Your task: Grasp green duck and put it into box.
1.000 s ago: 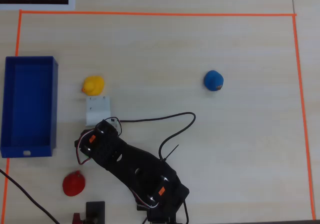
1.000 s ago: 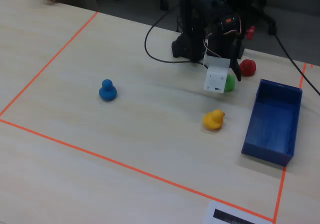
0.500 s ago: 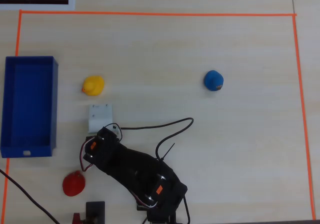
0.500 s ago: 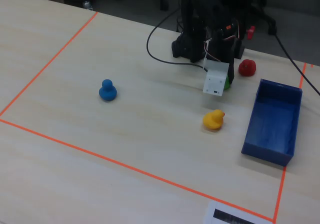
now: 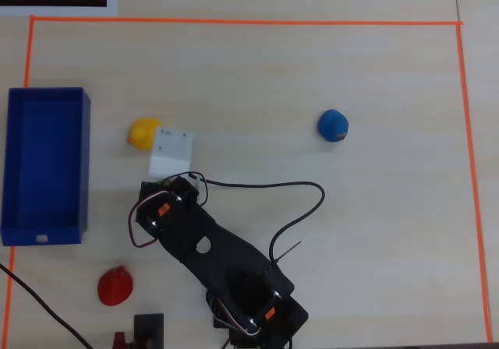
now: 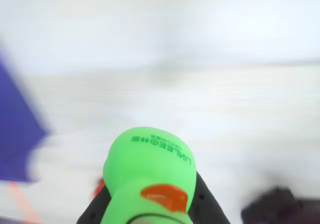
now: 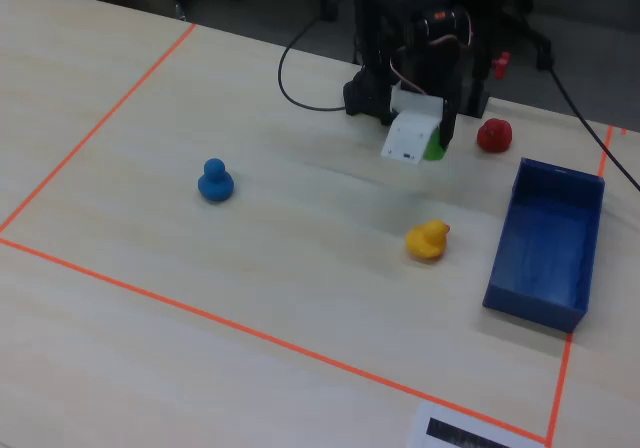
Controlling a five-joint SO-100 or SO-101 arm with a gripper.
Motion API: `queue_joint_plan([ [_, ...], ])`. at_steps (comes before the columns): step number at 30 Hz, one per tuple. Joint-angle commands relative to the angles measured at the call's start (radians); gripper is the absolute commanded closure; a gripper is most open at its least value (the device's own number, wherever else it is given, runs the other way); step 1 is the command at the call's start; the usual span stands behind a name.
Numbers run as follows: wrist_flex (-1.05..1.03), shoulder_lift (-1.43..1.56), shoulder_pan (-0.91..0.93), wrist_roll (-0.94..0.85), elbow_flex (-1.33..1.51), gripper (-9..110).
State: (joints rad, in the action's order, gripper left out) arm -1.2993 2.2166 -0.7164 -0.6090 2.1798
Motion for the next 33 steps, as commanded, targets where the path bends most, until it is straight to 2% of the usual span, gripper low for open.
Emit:
queue_joint_plan([
  [1, -0.164, -0.049, -0.002, 0.044, -0.476, 101],
  [7, -0.190, -0.291, -0.115, 0.100, -0.833, 101],
  [26, -0.077, -1.106, -0.285, 0.095, -1.428, 101],
  [33, -0.057, -1.267, -0.301, 0.092, -1.499, 101],
])
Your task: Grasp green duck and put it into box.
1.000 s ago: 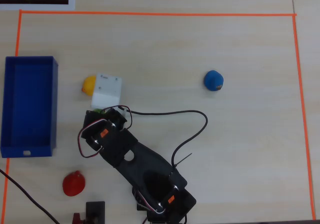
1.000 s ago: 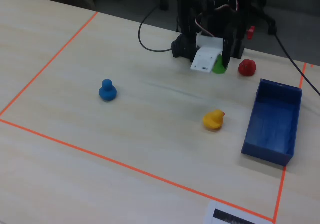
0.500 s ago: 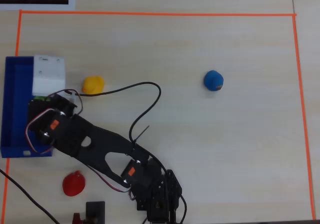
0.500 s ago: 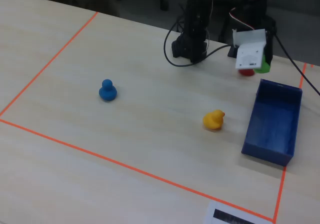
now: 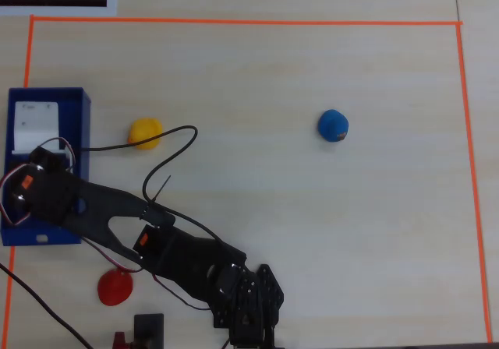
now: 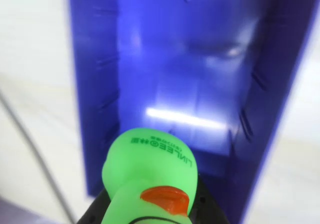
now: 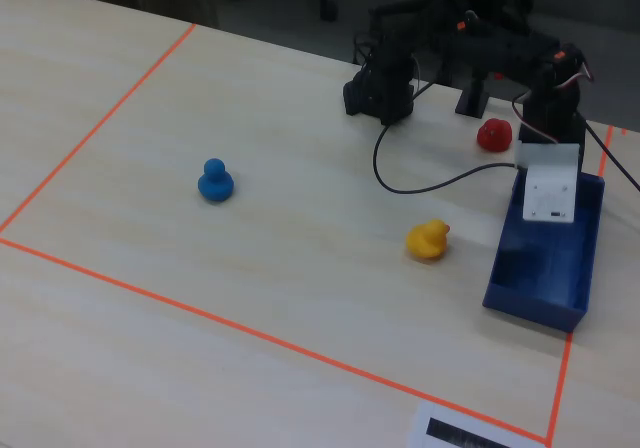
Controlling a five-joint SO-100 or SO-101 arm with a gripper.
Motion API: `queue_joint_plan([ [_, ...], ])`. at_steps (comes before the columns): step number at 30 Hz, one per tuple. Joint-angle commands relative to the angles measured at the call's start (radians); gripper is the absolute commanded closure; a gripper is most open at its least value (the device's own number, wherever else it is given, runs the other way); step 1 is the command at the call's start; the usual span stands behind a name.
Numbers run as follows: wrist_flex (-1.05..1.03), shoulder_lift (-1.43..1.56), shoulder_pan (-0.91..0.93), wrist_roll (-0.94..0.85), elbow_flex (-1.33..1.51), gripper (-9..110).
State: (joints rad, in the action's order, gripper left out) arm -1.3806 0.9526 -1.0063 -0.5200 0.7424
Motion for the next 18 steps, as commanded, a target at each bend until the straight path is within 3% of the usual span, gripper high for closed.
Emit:
queue_joint_plan([
  [1, 0.026, -0.015, -0.012, -0.003, -0.061, 92],
  [9, -0.020, -0.037, 0.018, -0.057, -0.067, 60],
  [14, -0.104, 0.094, 0.106, -0.067, -0.067, 65],
  [18, -0.192, 0.250, 0.209, -0.114, -0.067, 62],
])
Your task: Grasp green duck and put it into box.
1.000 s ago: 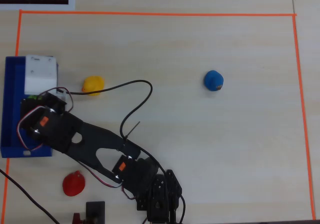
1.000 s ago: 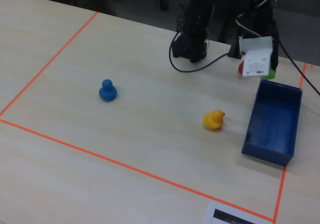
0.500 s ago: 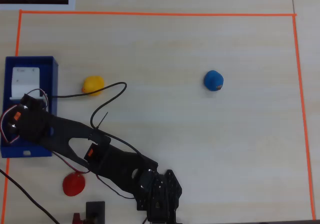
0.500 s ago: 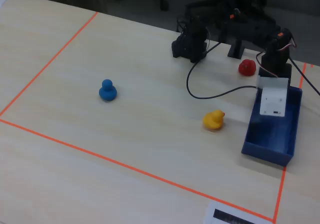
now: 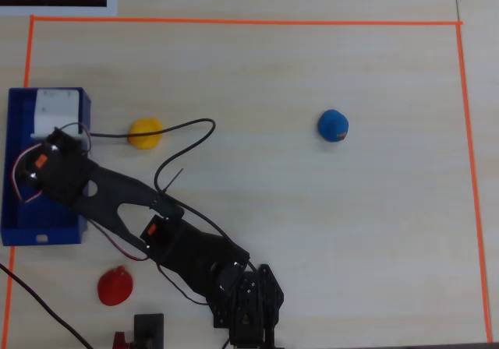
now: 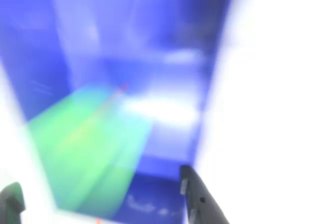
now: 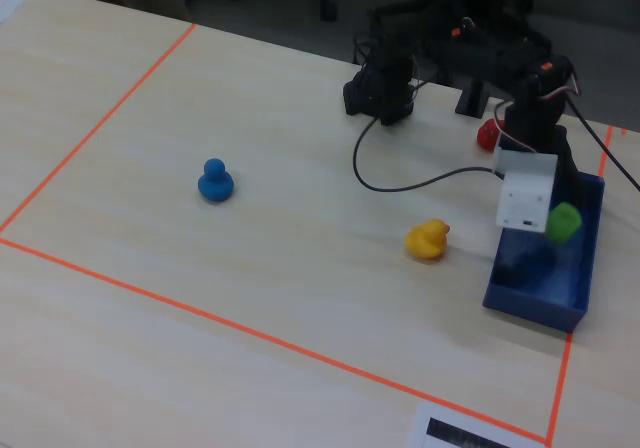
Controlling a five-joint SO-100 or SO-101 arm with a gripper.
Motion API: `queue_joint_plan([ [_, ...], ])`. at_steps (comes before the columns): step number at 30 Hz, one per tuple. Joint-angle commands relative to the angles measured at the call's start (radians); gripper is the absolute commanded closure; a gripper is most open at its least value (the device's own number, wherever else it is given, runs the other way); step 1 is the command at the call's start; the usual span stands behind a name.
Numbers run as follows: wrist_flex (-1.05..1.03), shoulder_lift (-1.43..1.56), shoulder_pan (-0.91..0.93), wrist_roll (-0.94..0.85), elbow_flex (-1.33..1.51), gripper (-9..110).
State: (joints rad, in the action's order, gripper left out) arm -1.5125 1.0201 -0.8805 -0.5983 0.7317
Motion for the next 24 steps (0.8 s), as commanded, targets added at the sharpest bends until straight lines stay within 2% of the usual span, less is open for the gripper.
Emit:
queue_joint_plan([
  [1, -0.074, 0.216, 0.106, -0.043, -0.057, 62],
  [6, -0.114, 0.341, 0.163, -0.052, 0.041, 62],
  [11, -0.048, 0.522, 0.213, -0.071, 0.225, 64],
  [13, -0.029, 0.606, 0.249, -0.095, 0.290, 72],
  [17, 0.089, 0.857, 0.339, -0.124, 0.528, 101],
  [24, 0.416, 1.442, 0.532, -0.298, 1.215, 101],
])
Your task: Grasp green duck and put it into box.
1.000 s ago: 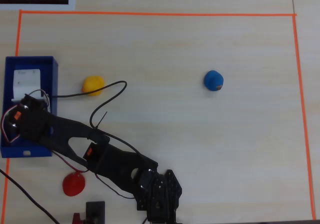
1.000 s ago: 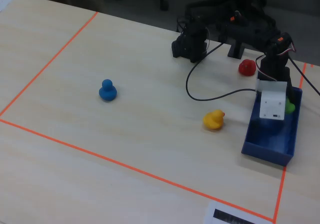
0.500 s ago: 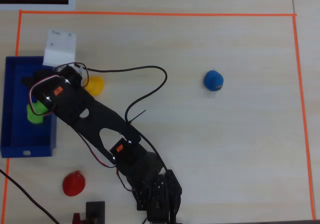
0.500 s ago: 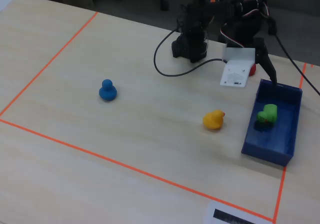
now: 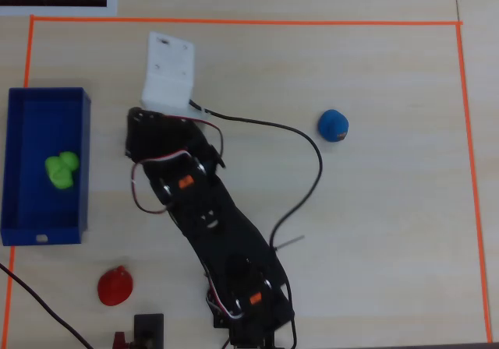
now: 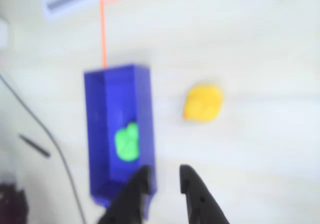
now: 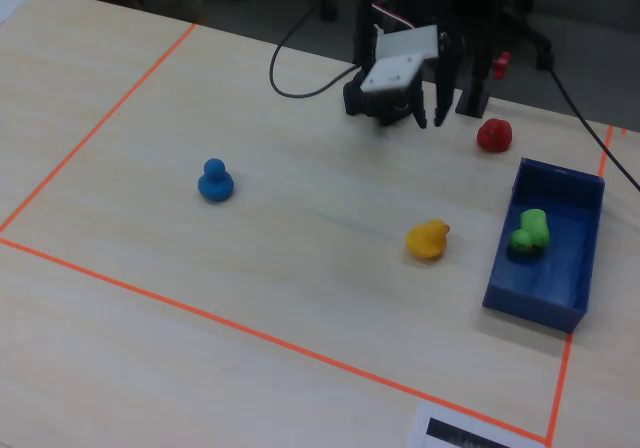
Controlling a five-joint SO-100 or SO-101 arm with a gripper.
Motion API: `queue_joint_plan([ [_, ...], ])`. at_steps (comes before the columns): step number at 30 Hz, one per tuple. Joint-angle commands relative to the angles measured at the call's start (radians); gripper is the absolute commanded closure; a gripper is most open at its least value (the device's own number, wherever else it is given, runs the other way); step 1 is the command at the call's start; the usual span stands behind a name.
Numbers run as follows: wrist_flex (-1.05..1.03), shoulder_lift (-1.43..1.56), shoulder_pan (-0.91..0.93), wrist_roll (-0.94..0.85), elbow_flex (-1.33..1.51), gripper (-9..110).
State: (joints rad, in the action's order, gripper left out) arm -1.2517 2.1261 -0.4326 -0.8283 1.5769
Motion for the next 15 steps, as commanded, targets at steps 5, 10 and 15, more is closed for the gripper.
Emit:
queue_joint_plan([
  [5, 0.321, 0.670, 0.206, -0.150, 0.744, 101],
  [10, 0.416, 0.914, 0.284, -0.202, 1.015, 101],
  [15, 0.443, 1.039, 0.377, -0.252, 1.178, 101],
])
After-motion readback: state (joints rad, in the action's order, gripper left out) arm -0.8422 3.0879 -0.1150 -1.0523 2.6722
